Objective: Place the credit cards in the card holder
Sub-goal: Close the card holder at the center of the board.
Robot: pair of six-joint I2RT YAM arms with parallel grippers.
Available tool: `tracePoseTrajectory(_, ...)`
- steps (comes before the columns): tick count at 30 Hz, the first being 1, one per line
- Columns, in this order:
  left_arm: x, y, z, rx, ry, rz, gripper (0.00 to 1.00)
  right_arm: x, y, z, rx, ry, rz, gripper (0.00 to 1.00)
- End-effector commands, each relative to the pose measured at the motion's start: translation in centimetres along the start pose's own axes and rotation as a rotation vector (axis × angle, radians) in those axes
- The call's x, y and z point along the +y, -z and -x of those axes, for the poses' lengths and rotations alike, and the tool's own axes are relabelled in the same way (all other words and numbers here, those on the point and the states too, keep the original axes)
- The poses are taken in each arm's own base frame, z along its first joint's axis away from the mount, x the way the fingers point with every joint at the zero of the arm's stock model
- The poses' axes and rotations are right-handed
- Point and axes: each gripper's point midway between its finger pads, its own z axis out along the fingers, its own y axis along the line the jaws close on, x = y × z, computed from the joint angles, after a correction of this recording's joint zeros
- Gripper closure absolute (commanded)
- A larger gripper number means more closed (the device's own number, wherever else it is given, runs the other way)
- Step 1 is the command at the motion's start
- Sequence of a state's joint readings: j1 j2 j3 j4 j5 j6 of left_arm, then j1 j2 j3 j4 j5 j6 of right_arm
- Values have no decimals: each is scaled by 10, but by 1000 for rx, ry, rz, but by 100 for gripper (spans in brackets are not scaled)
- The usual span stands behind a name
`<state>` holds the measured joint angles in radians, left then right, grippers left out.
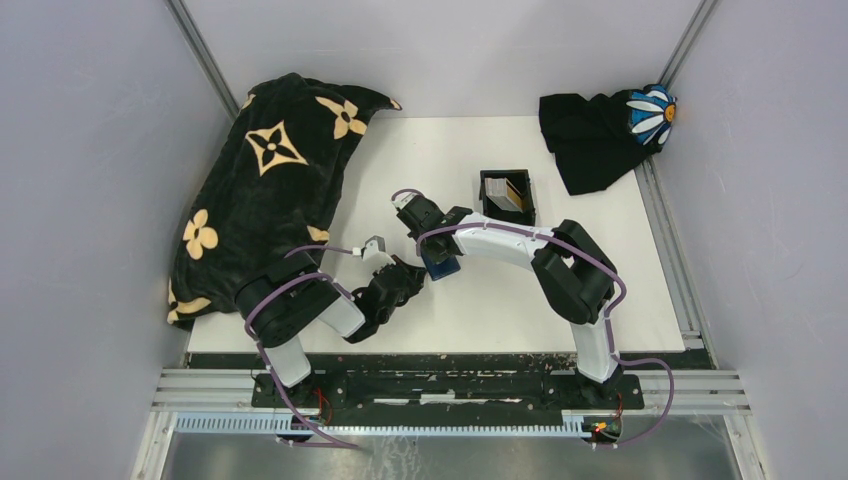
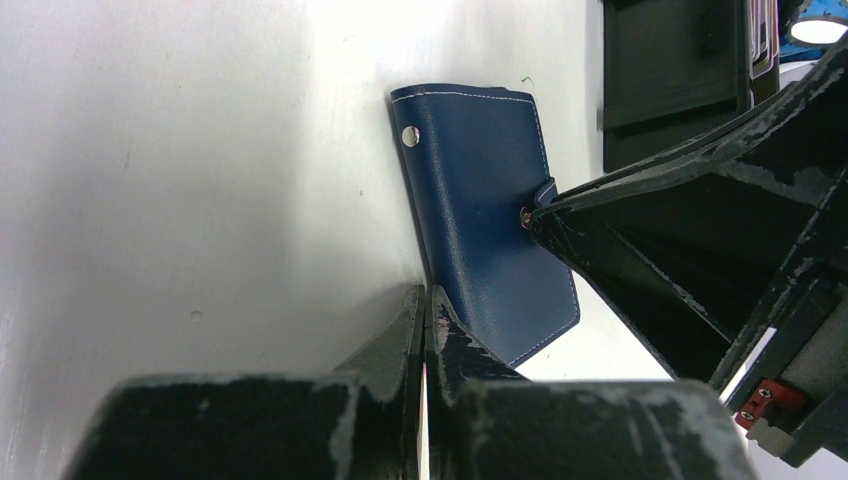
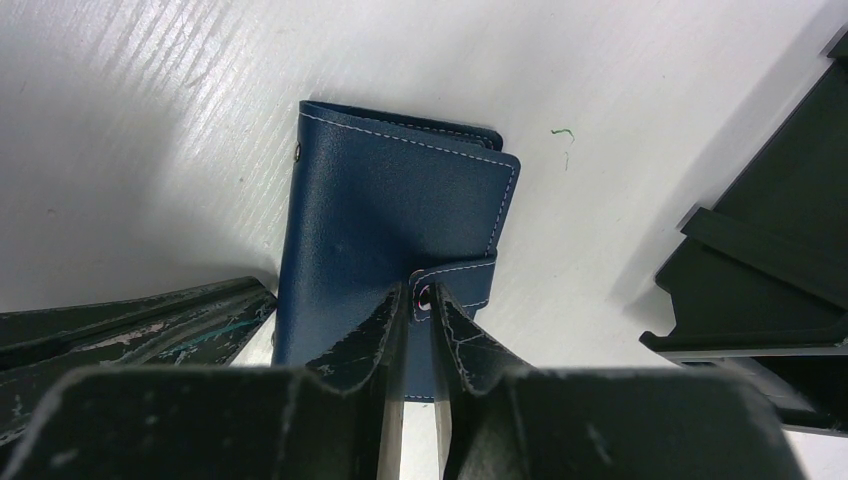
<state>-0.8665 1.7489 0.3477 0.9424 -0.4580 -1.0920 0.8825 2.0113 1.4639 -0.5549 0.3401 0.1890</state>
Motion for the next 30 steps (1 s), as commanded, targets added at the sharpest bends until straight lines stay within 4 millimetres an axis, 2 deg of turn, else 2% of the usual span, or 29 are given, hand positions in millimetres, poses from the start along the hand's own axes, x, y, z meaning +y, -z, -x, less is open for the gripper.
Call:
tracePoseTrajectory(1,50,10,-29,110,-78,146,97,-1,6,17,-54,-20,-8,81)
tracePoseTrajectory(30,51,9,-30,110,-80,144,97,-2,0,13,-47,-11,-22,85)
